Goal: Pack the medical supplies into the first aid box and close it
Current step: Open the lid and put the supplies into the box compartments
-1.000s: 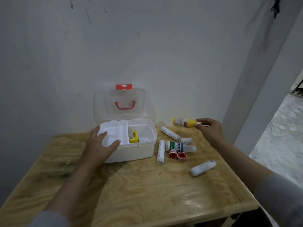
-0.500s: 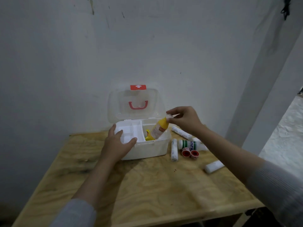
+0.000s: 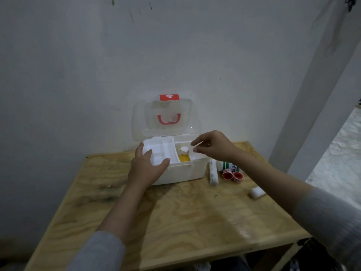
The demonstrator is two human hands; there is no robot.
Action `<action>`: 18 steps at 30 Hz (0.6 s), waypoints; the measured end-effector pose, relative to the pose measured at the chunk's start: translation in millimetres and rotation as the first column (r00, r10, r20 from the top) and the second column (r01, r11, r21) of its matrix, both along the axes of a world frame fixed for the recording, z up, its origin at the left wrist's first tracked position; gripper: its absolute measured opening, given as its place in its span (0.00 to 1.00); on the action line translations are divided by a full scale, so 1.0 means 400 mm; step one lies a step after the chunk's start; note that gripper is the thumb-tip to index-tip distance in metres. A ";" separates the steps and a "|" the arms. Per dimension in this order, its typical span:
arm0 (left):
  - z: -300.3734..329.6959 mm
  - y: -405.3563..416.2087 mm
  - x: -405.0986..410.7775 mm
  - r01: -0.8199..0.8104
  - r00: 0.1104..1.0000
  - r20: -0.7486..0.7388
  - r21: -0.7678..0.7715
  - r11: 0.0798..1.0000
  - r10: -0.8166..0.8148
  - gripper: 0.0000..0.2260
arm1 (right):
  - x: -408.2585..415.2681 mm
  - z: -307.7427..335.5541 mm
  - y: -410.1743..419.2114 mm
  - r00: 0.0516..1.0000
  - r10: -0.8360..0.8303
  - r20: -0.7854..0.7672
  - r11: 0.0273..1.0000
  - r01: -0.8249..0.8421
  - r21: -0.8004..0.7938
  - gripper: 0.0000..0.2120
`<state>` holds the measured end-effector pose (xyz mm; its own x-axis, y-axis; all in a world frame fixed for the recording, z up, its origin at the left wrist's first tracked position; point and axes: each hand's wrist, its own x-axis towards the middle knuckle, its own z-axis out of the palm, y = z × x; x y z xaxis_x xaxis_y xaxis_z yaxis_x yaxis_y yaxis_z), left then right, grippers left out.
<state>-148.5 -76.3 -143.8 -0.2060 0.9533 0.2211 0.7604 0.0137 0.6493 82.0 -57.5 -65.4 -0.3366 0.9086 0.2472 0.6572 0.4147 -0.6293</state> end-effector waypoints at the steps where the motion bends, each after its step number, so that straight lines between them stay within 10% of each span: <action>1: -0.001 0.000 -0.001 0.002 1.000 0.001 -0.001 1.000 -0.002 0.37 | 0.022 0.002 -0.004 1.000 -0.027 -0.014 1.000 0.027 0.012 0.09; 18: -0.003 0.003 0.003 -0.014 1.000 0.022 0.014 1.000 0.013 0.35 | 0.376 -0.204 -0.026 0.872 -0.431 0.231 0.885 0.458 -0.077 0.13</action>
